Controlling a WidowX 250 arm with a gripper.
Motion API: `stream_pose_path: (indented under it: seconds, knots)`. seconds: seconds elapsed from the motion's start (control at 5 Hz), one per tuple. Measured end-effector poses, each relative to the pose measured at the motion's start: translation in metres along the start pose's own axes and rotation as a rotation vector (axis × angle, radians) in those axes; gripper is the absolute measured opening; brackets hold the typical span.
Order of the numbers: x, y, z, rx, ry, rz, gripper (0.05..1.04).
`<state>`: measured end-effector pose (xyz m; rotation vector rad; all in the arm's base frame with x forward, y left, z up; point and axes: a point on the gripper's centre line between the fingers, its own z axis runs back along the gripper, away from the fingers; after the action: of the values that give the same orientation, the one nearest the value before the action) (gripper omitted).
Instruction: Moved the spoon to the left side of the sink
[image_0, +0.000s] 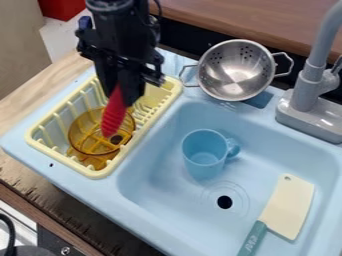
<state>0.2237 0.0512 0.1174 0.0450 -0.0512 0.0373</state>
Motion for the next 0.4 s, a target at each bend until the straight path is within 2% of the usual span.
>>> stream_pose_path:
  seconds: [0.2,0.4]
  knots:
    - [0.001,0.020,-0.008,-0.008,0.020,0.038,0.288]
    - [-0.002,0.041,-0.004,0.026,0.100,0.016,0.288]
